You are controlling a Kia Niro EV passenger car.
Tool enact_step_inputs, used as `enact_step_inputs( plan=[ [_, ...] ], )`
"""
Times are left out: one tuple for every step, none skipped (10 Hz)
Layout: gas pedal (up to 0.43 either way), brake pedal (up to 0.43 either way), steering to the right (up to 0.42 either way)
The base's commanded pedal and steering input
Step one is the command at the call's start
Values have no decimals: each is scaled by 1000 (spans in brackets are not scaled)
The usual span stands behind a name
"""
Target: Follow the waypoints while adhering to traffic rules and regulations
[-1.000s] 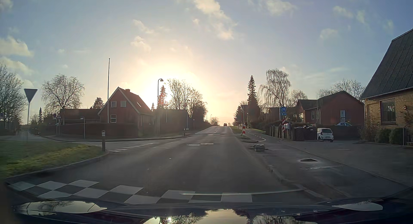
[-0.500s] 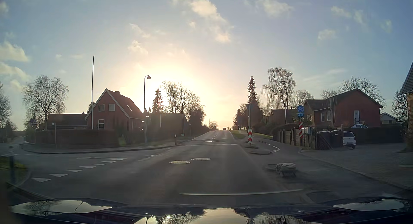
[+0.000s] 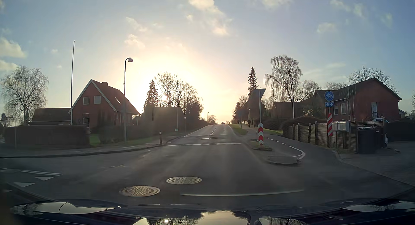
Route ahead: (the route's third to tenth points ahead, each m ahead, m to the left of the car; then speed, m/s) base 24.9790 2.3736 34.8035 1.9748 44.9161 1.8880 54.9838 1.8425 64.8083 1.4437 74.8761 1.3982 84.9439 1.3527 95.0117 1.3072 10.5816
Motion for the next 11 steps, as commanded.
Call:
enact_step_inputs(
  plan=[
    [169, 0, 8],
    [169, 0, 7],
    [169, 0, 7],
    [169, 0, 6],
    [169, 0, 6],
    [169, 0, 5],
    [177, 0, 5],
    [197, 0, 5],
    [197, 0, 5],
    [197, 0, 5],
    [197, 0, 5]
  ],
)
